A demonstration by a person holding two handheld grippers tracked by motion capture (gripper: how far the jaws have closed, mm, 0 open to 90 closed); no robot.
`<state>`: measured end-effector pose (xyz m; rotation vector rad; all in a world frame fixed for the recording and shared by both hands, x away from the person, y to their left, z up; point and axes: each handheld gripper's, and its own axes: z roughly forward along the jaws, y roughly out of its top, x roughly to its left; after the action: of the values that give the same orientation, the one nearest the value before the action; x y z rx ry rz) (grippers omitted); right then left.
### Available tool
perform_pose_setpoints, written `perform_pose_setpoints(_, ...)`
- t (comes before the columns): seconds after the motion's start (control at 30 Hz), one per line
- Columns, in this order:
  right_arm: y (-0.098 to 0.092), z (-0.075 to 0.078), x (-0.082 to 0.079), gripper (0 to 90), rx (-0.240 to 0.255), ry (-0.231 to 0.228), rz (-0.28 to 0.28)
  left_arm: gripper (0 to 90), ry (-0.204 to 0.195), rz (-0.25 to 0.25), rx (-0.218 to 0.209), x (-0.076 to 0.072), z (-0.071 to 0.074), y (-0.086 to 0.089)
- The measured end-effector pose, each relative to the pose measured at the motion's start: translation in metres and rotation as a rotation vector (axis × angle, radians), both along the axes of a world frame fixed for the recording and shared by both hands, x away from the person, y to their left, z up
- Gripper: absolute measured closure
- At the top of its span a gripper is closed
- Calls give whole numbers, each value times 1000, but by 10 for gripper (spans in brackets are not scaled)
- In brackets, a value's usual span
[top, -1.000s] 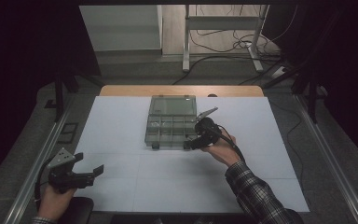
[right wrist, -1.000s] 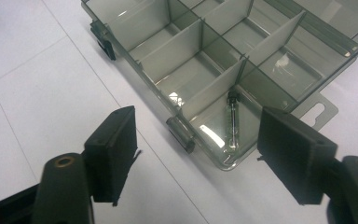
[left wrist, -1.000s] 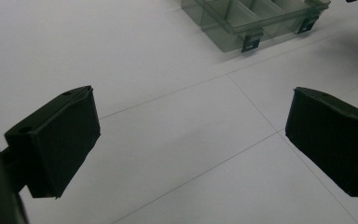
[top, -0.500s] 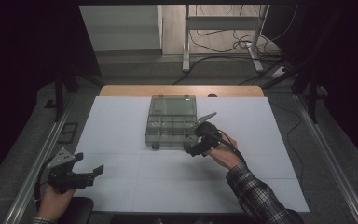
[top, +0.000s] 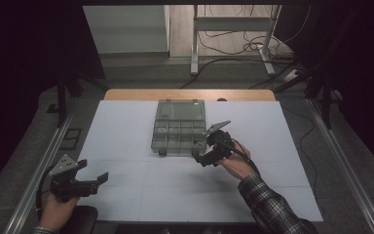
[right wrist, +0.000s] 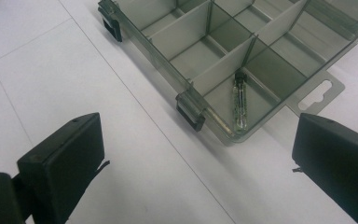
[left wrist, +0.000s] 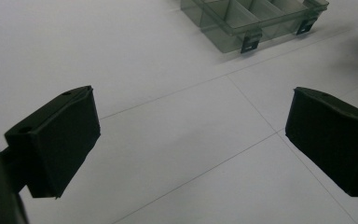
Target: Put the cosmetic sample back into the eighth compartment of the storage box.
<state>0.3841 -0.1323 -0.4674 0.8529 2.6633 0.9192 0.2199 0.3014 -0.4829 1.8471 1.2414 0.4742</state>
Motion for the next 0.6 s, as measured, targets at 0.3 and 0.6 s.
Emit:
perform_pose_setpoints(0.3, -10, 3, -6, 21, 25, -6, -9, 35, 1, 0, -5, 0, 0, 0)
perform_pose_setpoints(0.6, -19, 5, -13, 15, 36, -10, -15, 35, 1, 1, -6, 0, 0, 1)
